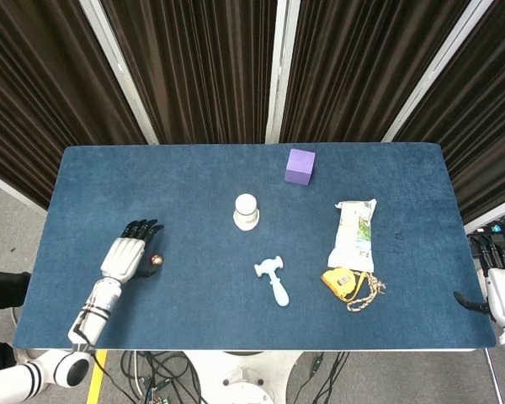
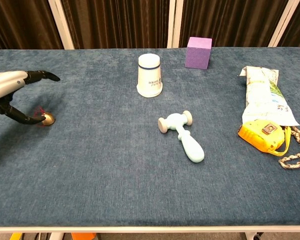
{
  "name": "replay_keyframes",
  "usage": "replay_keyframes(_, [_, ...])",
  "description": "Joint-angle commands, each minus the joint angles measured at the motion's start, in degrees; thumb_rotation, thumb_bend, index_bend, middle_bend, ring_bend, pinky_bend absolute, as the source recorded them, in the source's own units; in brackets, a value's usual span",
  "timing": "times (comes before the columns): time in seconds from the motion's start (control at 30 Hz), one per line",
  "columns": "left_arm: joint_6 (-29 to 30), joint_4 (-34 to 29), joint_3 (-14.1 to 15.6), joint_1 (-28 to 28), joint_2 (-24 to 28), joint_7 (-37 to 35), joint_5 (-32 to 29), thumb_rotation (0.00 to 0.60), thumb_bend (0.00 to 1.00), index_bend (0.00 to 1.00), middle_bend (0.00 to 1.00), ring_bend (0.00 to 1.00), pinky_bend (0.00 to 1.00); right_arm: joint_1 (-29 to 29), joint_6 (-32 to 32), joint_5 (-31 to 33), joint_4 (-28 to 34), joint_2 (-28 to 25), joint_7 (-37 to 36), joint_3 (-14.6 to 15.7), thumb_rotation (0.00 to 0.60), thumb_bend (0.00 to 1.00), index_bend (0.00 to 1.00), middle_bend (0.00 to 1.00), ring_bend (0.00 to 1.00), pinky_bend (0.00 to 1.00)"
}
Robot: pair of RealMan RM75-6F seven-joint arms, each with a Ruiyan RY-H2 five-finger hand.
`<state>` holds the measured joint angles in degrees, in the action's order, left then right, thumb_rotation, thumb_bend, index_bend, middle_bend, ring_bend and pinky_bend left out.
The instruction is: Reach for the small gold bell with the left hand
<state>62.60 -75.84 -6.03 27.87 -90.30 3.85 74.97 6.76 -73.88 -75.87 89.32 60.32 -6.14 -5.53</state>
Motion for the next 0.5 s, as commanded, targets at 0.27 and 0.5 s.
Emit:
replay_keyframes(0.27, [19.2, -4.6, 2.3, -9.0, 7.9, 3.0, 7.7, 0.600, 0.25, 0.10, 0.03, 0.00, 0.00, -0.1, -1.2, -1.3, -0.2, 0.7, 0.1, 0.1, 0.600, 0.08, 0.00, 0.00, 0.00, 0.00])
replay_keyframes(0.5, [23.0, -4.8, 6.1, -15.6, 13.7, -1.5, 7.6, 0.600, 0.20, 0.10, 0.03, 0.00, 0.00, -0.1, -2.2, -2.3, -0.6, 1.9, -0.2, 0.1, 0.600, 0.08, 0.00, 0.00, 0.00, 0.00])
